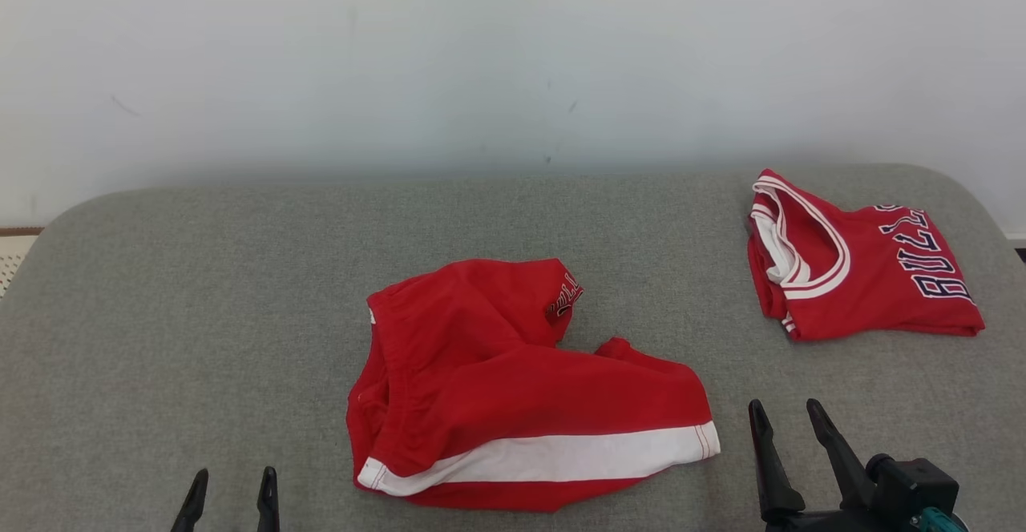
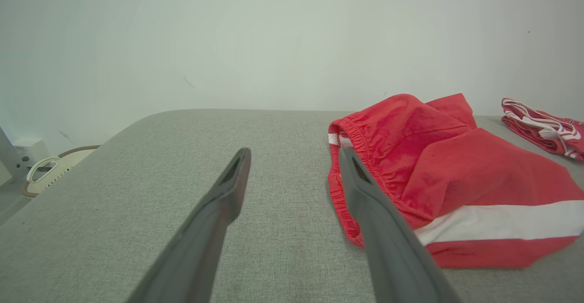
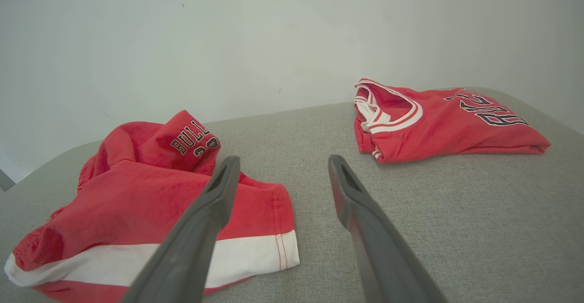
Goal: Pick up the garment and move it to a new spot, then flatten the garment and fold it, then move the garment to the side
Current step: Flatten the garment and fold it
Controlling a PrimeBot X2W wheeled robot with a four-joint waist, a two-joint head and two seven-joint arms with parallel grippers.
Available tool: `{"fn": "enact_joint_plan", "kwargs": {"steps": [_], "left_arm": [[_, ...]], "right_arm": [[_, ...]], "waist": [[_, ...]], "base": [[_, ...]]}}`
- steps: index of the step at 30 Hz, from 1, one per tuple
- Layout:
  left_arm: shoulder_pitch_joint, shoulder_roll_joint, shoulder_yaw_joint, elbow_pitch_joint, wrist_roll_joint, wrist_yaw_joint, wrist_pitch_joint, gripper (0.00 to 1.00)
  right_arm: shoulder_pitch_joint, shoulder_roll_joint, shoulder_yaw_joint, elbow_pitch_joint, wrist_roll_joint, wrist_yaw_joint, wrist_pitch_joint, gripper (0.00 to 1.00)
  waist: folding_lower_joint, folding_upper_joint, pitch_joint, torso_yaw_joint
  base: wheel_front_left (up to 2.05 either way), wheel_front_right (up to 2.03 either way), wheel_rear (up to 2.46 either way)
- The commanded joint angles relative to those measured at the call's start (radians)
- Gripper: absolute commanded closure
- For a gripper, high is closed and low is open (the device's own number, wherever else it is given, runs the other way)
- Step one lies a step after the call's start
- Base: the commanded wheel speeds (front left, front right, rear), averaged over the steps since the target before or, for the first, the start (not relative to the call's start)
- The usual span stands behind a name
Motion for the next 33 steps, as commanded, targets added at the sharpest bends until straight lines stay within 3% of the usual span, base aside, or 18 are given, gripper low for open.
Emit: {"fn": "enact_joint_plan", "kwargs": {"steps": [1, 33], "left_arm": [[0.005, 0.009, 0.001, -0.004, -0.003, 0.004, -0.002, 0.0], [-0.011, 0.015, -0.038, -0.002, -0.024, 0.004, 0.006, 0.0]], "right_arm": [[-0.003, 0.001, 0.002, 0.002, -0.002, -0.001, -0.007, 0.0], [-0.007, -0.002, 0.006, 0.024, 0.008, -0.001, 0.002, 0.0]], "waist": [[0.0, 0.0, 0.0, -0.001], [0.0, 0.0, 0.005, -0.003]], "base": [[0.0, 0.0, 0.0], [0.0, 0.0, 0.0]]}}
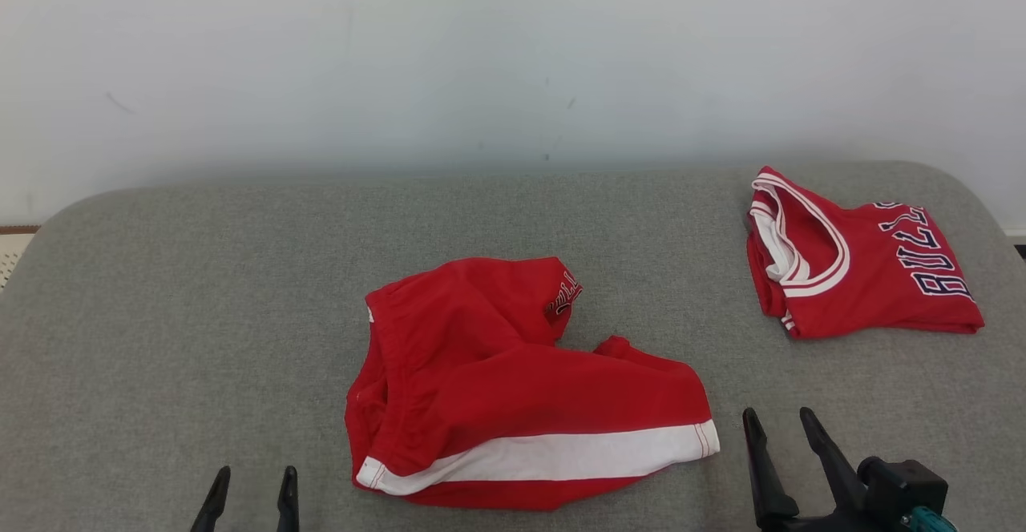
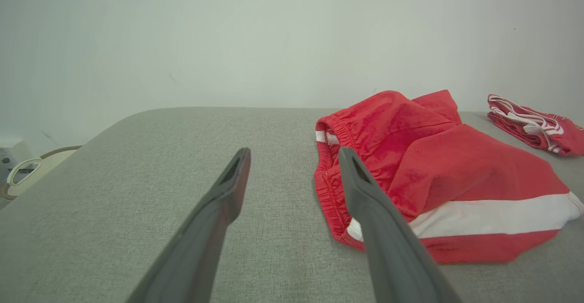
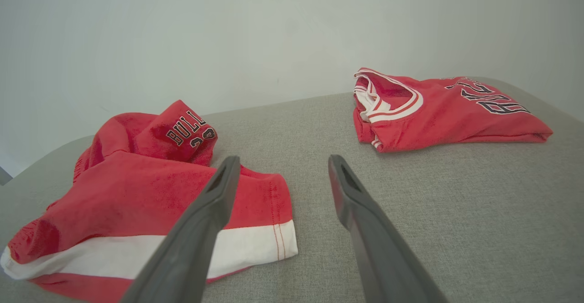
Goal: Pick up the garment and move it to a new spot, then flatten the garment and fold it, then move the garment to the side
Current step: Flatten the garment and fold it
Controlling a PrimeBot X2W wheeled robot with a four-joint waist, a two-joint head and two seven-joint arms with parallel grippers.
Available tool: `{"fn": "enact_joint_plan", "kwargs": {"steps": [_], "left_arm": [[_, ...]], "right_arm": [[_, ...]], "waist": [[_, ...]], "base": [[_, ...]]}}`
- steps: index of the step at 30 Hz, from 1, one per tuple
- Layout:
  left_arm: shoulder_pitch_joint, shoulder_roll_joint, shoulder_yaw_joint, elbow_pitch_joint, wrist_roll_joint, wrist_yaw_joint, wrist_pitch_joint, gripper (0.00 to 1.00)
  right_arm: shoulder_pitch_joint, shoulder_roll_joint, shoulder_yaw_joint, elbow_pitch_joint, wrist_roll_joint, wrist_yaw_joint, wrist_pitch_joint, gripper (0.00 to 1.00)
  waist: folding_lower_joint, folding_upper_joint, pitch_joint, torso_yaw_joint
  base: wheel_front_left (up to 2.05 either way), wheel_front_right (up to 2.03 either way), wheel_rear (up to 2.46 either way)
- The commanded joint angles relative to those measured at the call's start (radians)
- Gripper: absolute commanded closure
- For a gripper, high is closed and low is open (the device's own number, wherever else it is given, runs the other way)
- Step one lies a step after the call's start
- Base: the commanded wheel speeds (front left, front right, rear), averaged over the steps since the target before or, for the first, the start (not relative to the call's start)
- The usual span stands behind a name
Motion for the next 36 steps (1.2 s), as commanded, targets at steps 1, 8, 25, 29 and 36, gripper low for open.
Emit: {"fn": "enact_joint_plan", "kwargs": {"steps": [1, 8, 25, 29, 36], "left_arm": [[-0.009, 0.0, -0.004, 0.005, -0.013, -0.007, 0.003, 0.0], [-0.056, -0.016, -0.057, 0.101, -0.032, -0.052, 0.008, 0.0], [-0.278, -0.016, -0.133, 0.455, -0.036, -0.149, -0.029, 0.0], [-0.327, -0.02, -0.153, 0.517, -0.033, -0.165, -0.035, 0.0], [-0.38, -0.036, -0.188, 0.605, -0.042, -0.183, -0.039, 0.14]], "right_arm": [[-0.003, -0.001, 0.004, 0.007, 0.005, -0.001, 0.008, 0.0], [-0.047, -0.012, 0.02, 0.088, 0.009, -0.001, 0.048, 0.0], [-0.294, -0.019, 0.156, 0.451, 0.058, -0.001, -0.004, 0.0], [-0.341, -0.016, 0.183, 0.526, 0.074, -0.001, -0.019, 0.0], [-0.39, -0.006, 0.228, 0.622, 0.105, -0.001, -0.04, 0.72]], "waist": [[-0.0001, 0.0, 0.001, 0.0], [-0.0001, 0.0, 0.019, -0.01], [-0.0001, 0.0, 0.121, -0.035], [-0.0001, 0.0, 0.135, -0.033], [-0.0001, 0.0, 0.144, -0.032]], "base": [[0.0, 0.0, 0.0], [0.0, 0.0, 0.0], [0.0, 0.0, 0.0], [0.0, 0.0, 0.0], [0.0, 0.0, 0.0]]}}
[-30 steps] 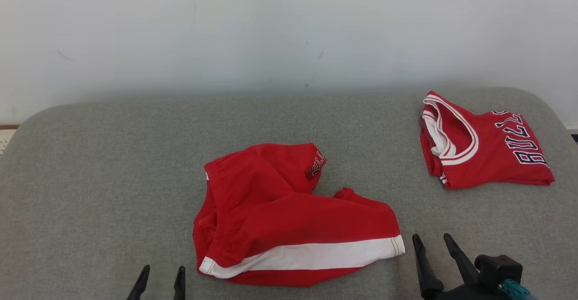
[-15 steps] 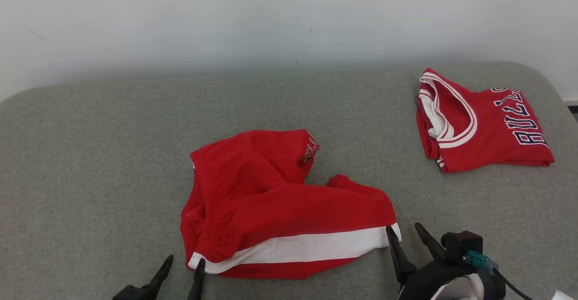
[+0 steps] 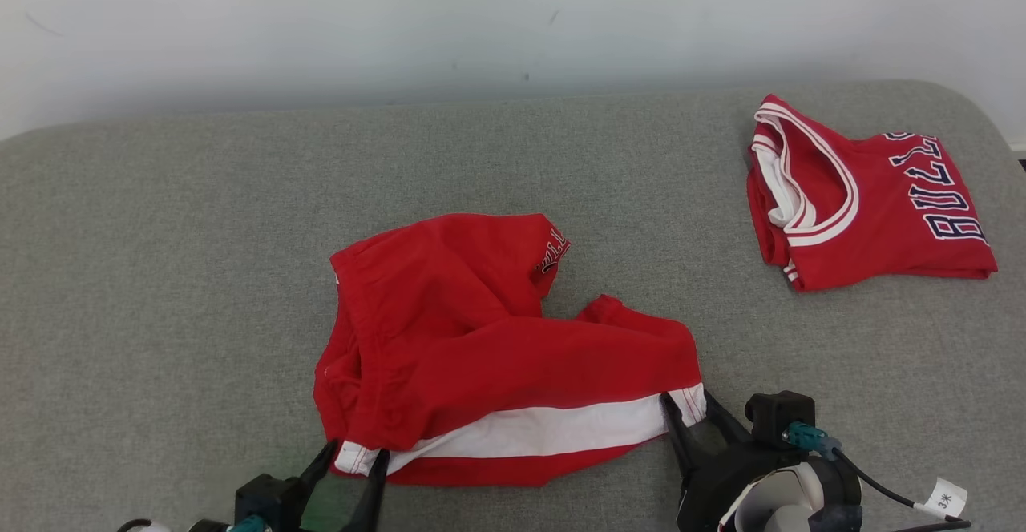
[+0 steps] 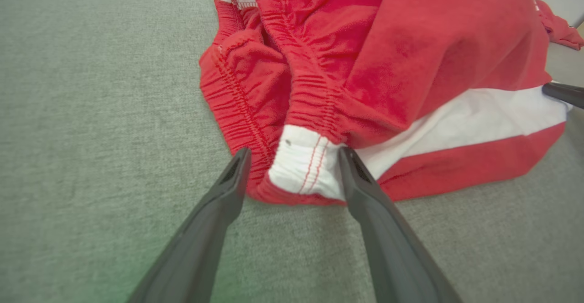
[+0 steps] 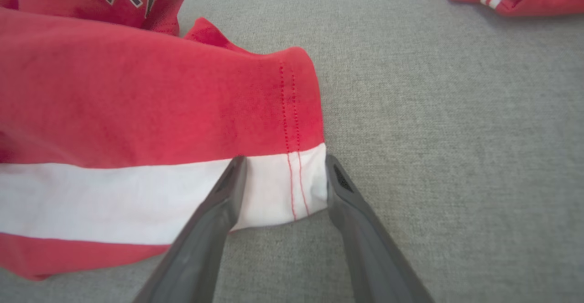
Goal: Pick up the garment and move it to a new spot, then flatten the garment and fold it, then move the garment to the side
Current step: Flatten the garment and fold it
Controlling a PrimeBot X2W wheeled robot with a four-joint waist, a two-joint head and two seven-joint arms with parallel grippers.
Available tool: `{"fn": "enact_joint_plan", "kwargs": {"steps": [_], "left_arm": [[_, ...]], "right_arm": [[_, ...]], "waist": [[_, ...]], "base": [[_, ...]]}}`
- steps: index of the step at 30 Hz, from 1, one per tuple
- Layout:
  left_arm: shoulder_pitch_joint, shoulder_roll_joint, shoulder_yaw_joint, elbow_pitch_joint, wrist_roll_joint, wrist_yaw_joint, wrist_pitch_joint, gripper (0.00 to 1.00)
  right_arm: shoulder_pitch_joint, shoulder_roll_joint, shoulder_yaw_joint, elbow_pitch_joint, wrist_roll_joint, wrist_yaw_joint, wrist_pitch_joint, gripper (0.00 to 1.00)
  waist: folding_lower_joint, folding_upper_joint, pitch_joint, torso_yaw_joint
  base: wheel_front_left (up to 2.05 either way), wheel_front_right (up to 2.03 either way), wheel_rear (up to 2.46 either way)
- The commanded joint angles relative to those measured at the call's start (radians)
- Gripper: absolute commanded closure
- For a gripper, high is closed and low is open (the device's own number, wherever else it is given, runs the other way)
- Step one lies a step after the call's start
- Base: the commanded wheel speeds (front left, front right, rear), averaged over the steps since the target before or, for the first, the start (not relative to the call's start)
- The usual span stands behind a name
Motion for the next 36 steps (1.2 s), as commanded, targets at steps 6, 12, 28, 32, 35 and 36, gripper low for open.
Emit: {"fn": "enact_joint_plan", "kwargs": {"steps": [6, 12, 28, 32, 35, 36], "left_arm": [[-0.016, -0.002, -0.008, -0.007, 0.01, 0.002, -0.007, 1.0], [0.046, 0.005, 0.009, -0.087, 0.014, 0.018, -0.007, 1.0], [-0.005, 0.109, 0.014, -0.333, 0.003, -0.002, 0.079, 1.0], [-0.105, 0.142, 0.008, -0.364, -0.02, -0.015, 0.124, 1.0], [-0.223, 0.186, 0.0, -0.371, -0.05, -0.021, 0.167, 1.0], [-0.268, 0.202, -0.007, -0.368, -0.054, -0.022, 0.179, 1.0]], "right_arm": [[-0.028, 0.001, 0.026, 0.044, 0.025, -0.001, -0.041, 1.0], [-0.005, -0.013, 0.04, 0.027, 0.055, -0.001, -0.072, 1.0], [-0.032, -0.086, 0.108, -0.309, 0.244, -0.001, 0.002, 1.0], [-0.106, -0.093, 0.127, -0.342, 0.29, -0.001, 0.035, 1.0], [-0.215, -0.09, 0.135, -0.341, 0.341, -0.001, 0.061, 1.0], [-0.261, -0.093, 0.137, -0.335, 0.346, -0.001, 0.066, 1.0]], "waist": [[0.0, -0.0001, -0.009, 0.001], [0.0, -0.0001, -0.041, 0.009], [0.0, -0.0001, -0.086, 0.01], [0.0, -0.0001, -0.058, 0.007], [0.0, -0.0001, -0.013, 0.002], [0.0, -0.0001, 0.005, 0.001]], "base": [[0.0, 0.0, 0.0], [0.0, 0.0, 0.0], [0.0, 0.0, 0.0], [0.0, 0.0, 0.0], [0.0, 0.0, 0.0], [0.0, 0.0, 0.0]]}}
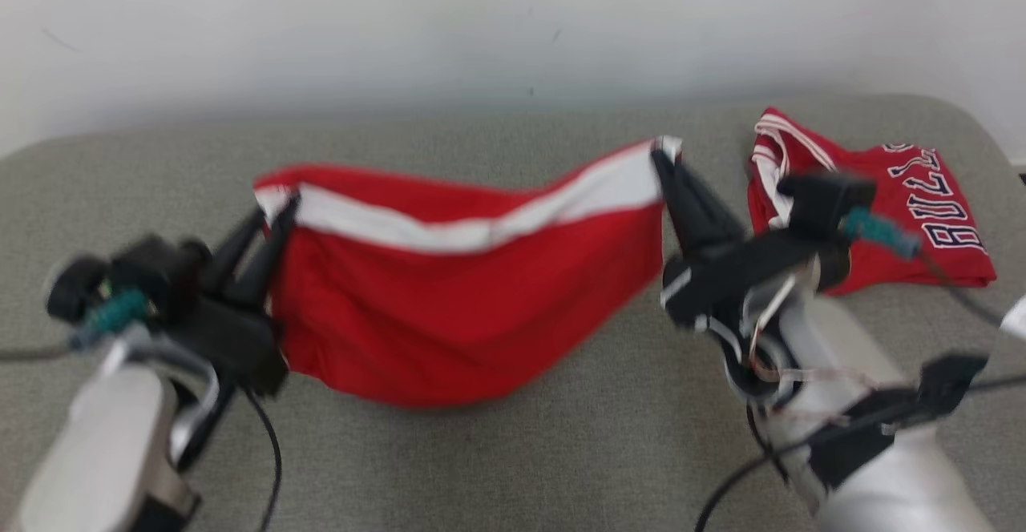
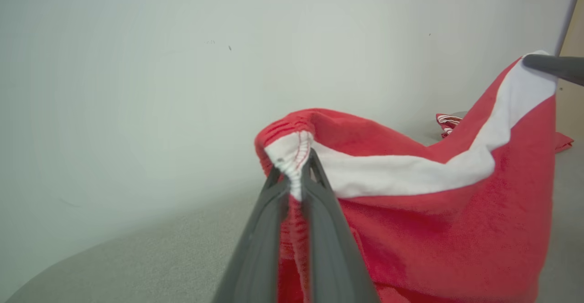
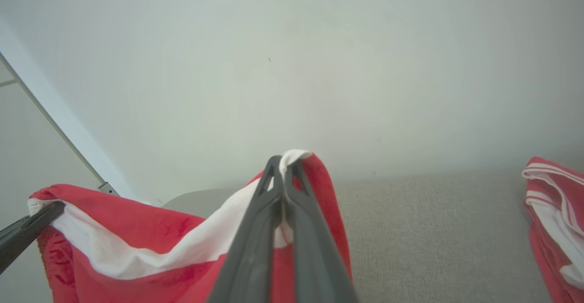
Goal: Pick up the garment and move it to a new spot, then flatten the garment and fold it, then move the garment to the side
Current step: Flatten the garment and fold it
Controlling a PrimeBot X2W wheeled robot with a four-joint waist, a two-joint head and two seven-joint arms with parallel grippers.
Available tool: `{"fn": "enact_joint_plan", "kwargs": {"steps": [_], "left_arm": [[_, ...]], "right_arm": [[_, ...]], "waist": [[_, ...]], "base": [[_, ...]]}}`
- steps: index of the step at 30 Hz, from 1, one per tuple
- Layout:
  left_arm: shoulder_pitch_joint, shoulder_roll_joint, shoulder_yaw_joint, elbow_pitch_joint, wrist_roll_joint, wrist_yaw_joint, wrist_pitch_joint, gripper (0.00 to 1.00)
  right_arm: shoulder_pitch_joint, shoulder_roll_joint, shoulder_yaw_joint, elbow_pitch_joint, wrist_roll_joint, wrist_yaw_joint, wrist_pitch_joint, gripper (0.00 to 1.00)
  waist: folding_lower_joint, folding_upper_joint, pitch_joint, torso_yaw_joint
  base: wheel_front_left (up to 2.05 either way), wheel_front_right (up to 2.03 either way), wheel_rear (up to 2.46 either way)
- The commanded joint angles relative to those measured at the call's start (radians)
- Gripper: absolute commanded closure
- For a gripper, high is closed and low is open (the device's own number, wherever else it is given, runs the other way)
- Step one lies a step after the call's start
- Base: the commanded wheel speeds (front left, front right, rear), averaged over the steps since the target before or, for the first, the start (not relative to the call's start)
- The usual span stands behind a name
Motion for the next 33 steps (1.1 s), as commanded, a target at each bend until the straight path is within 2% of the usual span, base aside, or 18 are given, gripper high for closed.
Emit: {"fn": "enact_joint_plan", "kwargs": {"steps": [1, 8, 11, 16, 25, 33], "left_arm": [[-0.033, 0.01, -0.003, 0.005, -0.011, 0.0, 0.007, 1.0], [-0.383, 0.106, -0.103, 0.116, -0.117, -0.001, 0.043, 1.0], [-0.528, 0.122, -0.159, 0.173, -0.154, -0.002, 0.051, 1.0], [-0.758, 0.115, -0.179, 0.278, -0.245, -0.002, 0.063, 1.0], [-1.073, 0.094, -0.266, 0.453, -0.29, -0.002, 0.048, 1.0], [-1.2, 0.053, -0.311, 0.586, -0.296, -0.002, -0.107, 1.0]], "right_arm": [[-0.037, 0.0, 0.001, 0.005, 0.014, -0.001, 0.003, 1.0], [-0.387, 0.006, 0.011, 0.151, 0.079, -0.001, 0.032, 1.0], [-0.542, 0.008, 0.003, 0.22, 0.112, -0.001, 0.035, 1.0], [-0.782, 0.023, -0.038, 0.346, 0.182, -0.001, 0.05, 1.0], [-1.087, 0.046, -0.055, 0.564, 0.198, -0.001, -0.004, 1.0], [-1.165, 0.05, 0.014, 0.624, 0.194, -0.001, -0.063, 1.0]], "waist": [[0.0001, -0.0001, 0.054, -0.006], [0.0001, -0.0001, 0.172, 0.001], [0.0001, -0.0001, 0.219, 0.007], [0.0001, -0.0001, 0.276, 0.003], [0.0001, -0.0001, 0.348, -0.028], [0.0001, -0.0001, 0.428, -0.03]], "base": [[0.0, 0.0, 0.0], [0.0, 0.0, 0.0], [0.0, 0.0, 0.0], [0.0, 0.0, 0.0], [0.0, 0.0, 0.0], [0.0, 0.0, 0.0]]}}
